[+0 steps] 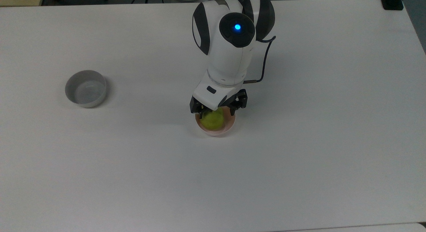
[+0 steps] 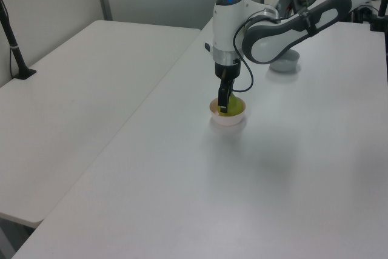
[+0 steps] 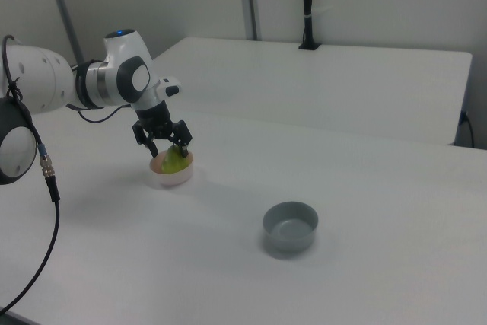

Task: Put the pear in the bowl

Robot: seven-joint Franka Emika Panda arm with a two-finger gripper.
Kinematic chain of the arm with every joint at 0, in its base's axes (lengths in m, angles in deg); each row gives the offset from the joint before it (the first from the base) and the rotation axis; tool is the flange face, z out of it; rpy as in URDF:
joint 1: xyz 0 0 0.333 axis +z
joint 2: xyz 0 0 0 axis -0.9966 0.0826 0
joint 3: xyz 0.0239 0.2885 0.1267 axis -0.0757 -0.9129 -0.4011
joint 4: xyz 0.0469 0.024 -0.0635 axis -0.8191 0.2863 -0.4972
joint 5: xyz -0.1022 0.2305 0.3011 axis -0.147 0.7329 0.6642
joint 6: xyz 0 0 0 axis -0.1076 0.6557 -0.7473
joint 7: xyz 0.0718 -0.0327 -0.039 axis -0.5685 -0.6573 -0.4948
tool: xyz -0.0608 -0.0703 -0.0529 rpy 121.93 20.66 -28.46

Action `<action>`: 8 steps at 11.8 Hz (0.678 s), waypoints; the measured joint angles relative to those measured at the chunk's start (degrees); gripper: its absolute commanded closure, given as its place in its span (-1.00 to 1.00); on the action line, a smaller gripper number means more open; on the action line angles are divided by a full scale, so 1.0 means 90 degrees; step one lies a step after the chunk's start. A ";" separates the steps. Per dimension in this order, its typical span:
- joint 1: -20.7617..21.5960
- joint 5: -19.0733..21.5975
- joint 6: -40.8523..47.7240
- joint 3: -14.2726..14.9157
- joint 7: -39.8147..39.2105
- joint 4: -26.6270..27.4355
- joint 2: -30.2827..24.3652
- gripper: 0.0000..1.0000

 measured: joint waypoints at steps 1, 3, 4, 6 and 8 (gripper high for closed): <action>-0.0003 0.0000 0.0000 0.0000 0.0003 -0.0026 -0.0023 -1.00; -0.0018 0.0000 0.0213 0.0008 0.0010 -0.0083 -0.0265 -1.00; -0.0035 0.0000 0.0487 0.0008 0.0013 -0.0106 -0.0469 -1.00; -0.0077 0.0000 0.1111 0.0013 0.0015 -0.0148 -0.0933 -1.00; -0.0236 0.0001 0.1764 0.0045 0.0019 -0.0175 -0.1435 -1.00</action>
